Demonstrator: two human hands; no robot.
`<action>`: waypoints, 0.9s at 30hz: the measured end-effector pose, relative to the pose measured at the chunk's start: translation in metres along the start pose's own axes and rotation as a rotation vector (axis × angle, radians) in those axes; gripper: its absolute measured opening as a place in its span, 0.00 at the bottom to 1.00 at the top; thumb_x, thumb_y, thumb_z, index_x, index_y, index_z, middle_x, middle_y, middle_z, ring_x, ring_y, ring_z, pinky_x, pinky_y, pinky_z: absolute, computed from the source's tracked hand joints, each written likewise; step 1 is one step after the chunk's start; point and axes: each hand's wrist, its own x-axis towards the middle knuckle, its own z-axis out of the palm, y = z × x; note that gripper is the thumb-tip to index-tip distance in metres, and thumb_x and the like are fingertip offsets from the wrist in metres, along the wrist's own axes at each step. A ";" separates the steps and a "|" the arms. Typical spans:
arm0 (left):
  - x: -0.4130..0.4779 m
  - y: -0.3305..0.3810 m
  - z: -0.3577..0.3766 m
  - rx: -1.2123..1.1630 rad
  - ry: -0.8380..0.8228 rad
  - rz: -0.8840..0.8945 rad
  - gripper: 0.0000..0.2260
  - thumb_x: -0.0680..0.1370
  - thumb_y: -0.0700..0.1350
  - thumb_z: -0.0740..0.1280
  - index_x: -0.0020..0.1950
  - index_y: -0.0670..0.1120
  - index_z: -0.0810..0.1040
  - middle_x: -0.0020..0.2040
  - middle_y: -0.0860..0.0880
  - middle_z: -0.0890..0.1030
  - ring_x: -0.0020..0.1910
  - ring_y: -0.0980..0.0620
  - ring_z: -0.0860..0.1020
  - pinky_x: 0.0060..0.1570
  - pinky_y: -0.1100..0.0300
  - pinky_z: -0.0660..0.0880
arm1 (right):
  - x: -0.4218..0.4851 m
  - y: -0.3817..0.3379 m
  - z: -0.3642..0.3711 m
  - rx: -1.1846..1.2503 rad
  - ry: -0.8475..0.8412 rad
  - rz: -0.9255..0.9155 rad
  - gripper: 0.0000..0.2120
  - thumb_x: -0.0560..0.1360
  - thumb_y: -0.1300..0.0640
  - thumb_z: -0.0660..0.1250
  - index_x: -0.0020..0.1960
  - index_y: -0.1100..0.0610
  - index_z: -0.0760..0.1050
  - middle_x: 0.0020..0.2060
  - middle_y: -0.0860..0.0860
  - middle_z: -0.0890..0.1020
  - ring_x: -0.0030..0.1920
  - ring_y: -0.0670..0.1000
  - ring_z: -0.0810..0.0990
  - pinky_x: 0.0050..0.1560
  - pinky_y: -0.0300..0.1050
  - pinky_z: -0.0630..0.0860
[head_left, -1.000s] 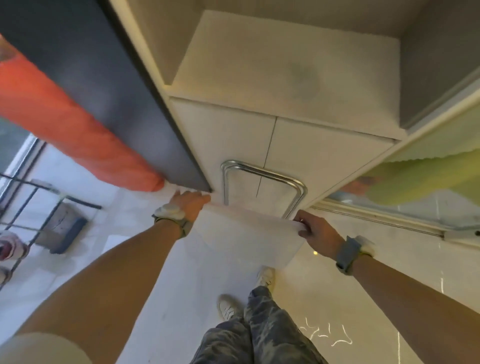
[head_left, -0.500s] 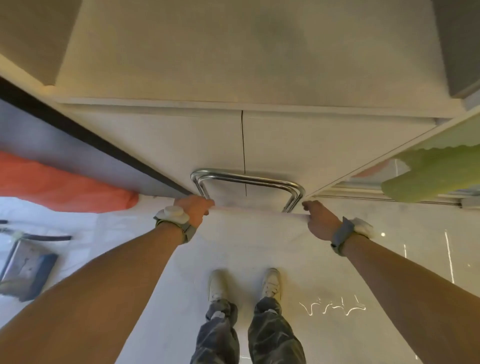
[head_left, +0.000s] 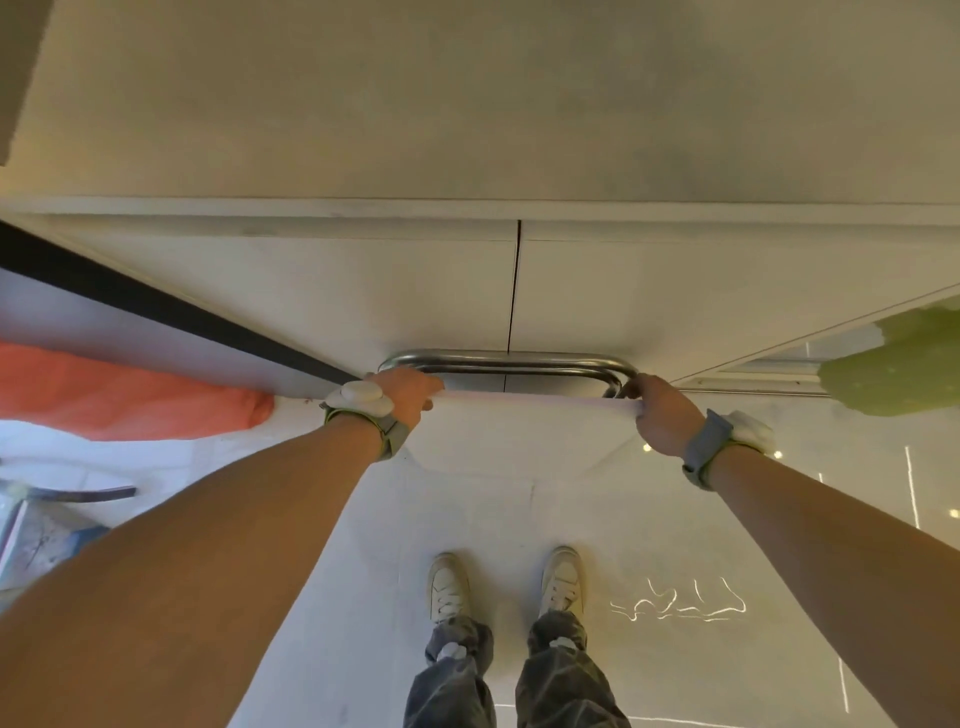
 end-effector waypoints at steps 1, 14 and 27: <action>0.002 -0.001 -0.002 0.001 -0.002 -0.006 0.16 0.78 0.40 0.58 0.64 0.53 0.72 0.59 0.47 0.79 0.57 0.44 0.76 0.50 0.51 0.71 | 0.000 -0.001 0.000 0.014 0.011 -0.007 0.17 0.73 0.71 0.58 0.60 0.63 0.73 0.58 0.64 0.76 0.54 0.64 0.77 0.47 0.49 0.72; 0.004 -0.018 0.016 -0.352 0.372 -0.196 0.08 0.78 0.42 0.63 0.55 0.41 0.76 0.54 0.41 0.79 0.54 0.41 0.76 0.45 0.54 0.71 | -0.004 -0.012 0.012 0.244 0.307 0.118 0.10 0.73 0.67 0.66 0.54 0.65 0.71 0.51 0.63 0.78 0.50 0.63 0.76 0.44 0.48 0.69; -0.007 -0.019 0.033 -0.529 0.700 -0.197 0.08 0.73 0.35 0.68 0.51 0.38 0.77 0.57 0.38 0.74 0.55 0.39 0.73 0.51 0.51 0.74 | -0.011 -0.034 0.013 0.240 0.462 0.230 0.16 0.75 0.64 0.67 0.59 0.66 0.67 0.58 0.64 0.75 0.53 0.67 0.77 0.49 0.57 0.74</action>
